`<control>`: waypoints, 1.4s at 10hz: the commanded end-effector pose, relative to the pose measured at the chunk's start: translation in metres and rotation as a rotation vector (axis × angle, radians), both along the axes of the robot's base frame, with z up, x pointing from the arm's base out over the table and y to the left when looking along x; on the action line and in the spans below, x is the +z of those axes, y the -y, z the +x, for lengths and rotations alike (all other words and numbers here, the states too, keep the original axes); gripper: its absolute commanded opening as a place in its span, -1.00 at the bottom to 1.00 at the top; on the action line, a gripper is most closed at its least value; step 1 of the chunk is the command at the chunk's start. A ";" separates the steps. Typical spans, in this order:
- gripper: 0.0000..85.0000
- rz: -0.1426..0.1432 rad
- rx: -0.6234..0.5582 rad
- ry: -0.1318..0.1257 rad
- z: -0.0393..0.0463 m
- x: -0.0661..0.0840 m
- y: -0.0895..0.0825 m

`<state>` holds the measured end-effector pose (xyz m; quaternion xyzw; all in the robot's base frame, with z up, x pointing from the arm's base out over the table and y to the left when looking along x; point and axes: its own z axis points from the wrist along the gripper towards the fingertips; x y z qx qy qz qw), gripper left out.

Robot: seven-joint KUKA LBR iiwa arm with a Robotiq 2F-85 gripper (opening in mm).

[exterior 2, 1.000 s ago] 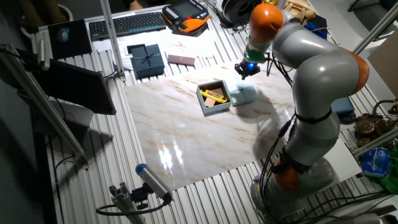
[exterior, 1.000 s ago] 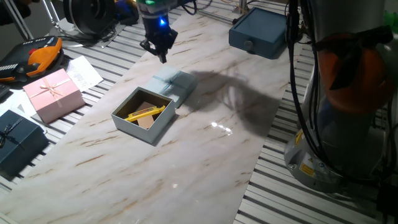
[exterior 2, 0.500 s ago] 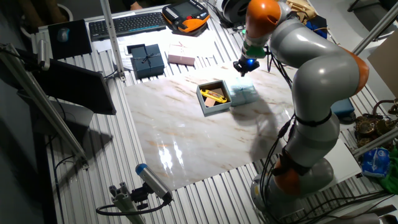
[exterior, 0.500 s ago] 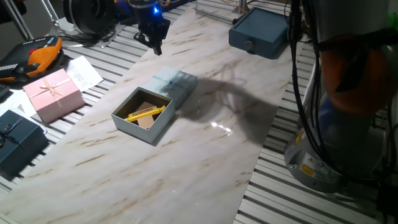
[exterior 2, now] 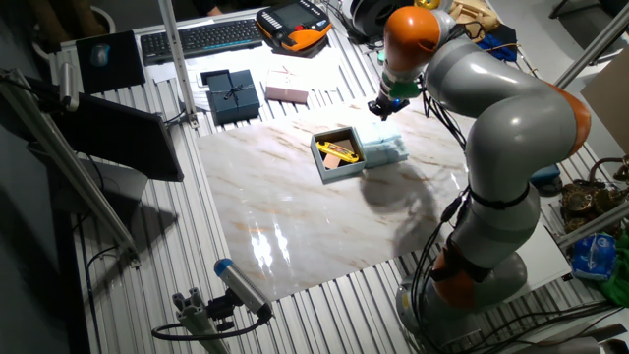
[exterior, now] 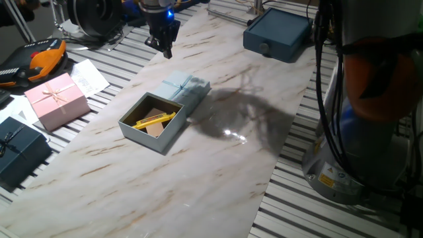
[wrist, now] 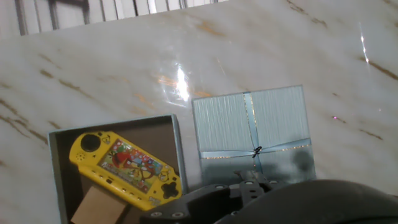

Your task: Open a box

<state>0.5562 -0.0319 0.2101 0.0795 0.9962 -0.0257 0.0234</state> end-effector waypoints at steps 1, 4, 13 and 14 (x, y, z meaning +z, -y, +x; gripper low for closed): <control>-1.00 0.000 -0.006 -0.022 0.0002 0.000 0.000; -1.00 0.024 0.008 -0.093 0.0002 0.000 0.000; -1.00 0.033 0.089 -0.033 -0.0106 0.042 -0.037; -1.00 0.033 0.090 -0.039 -0.0136 0.043 -0.041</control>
